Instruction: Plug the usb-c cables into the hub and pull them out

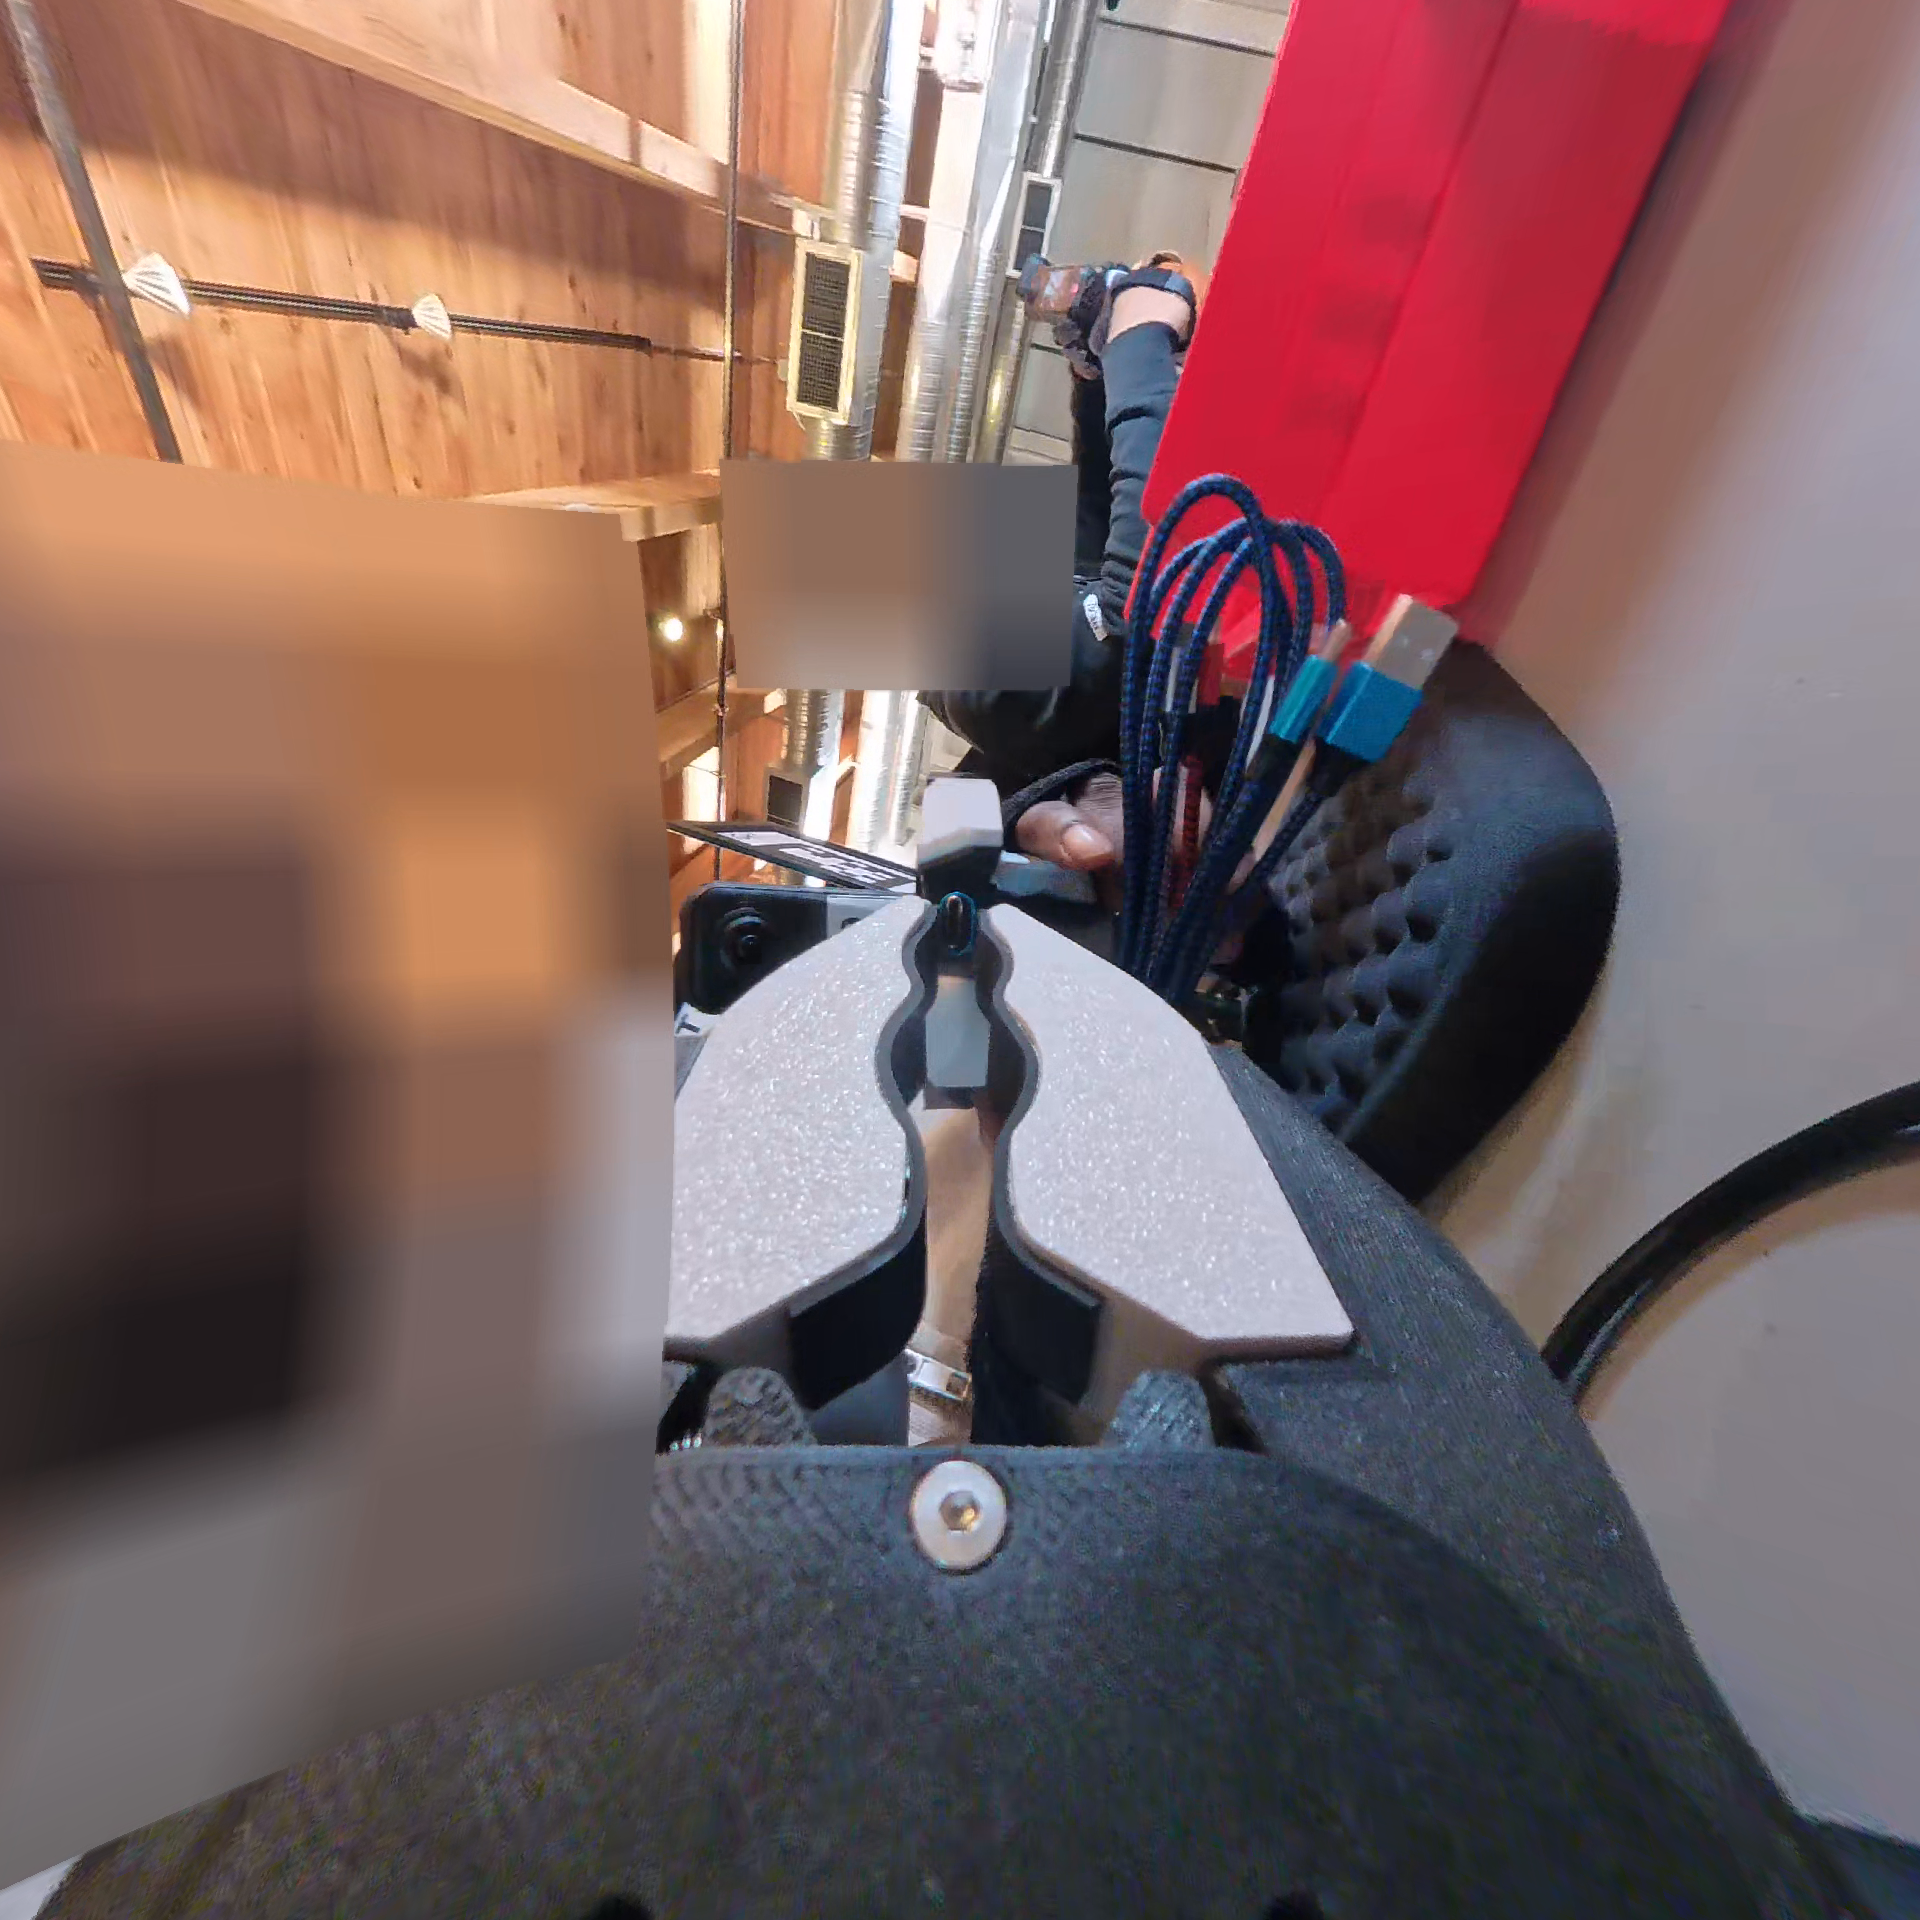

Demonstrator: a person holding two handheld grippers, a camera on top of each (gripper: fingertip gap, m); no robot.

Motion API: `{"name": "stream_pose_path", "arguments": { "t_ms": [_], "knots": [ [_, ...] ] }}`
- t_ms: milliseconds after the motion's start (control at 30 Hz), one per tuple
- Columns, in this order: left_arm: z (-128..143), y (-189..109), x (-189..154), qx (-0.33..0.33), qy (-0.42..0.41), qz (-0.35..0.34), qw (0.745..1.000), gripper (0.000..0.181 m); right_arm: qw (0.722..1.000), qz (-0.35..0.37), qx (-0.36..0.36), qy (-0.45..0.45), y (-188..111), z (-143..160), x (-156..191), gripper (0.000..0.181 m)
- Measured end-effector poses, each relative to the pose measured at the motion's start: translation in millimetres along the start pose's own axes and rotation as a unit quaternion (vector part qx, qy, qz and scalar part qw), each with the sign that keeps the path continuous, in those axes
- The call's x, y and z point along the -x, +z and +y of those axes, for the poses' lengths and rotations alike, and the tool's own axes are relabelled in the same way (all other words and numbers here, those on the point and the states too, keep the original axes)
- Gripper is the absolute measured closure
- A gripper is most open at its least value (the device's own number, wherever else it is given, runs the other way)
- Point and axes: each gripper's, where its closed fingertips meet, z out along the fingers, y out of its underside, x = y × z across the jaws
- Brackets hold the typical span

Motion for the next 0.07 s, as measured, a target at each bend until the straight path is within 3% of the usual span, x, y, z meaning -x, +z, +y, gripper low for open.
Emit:
{"name": "stream_pose_path", "arguments": {
  "t_ms": [33, 67],
  "knots": [
    [0.0, 0.0, 0.1, 0.000, 0.000, 0.000, 1.000, 0.162, 1.000, -0.008, -0.001, 0.005, 1.2, 1.3, 1.1, 0.175],
    [-0.2, 0.1, -0.6, 0.000, -0.002, 0.004, 1.000, 0.163, 1.000, -0.013, -0.005, 0.012, 2.1, 1.7, 1.5, 0.176]
  ]
}}
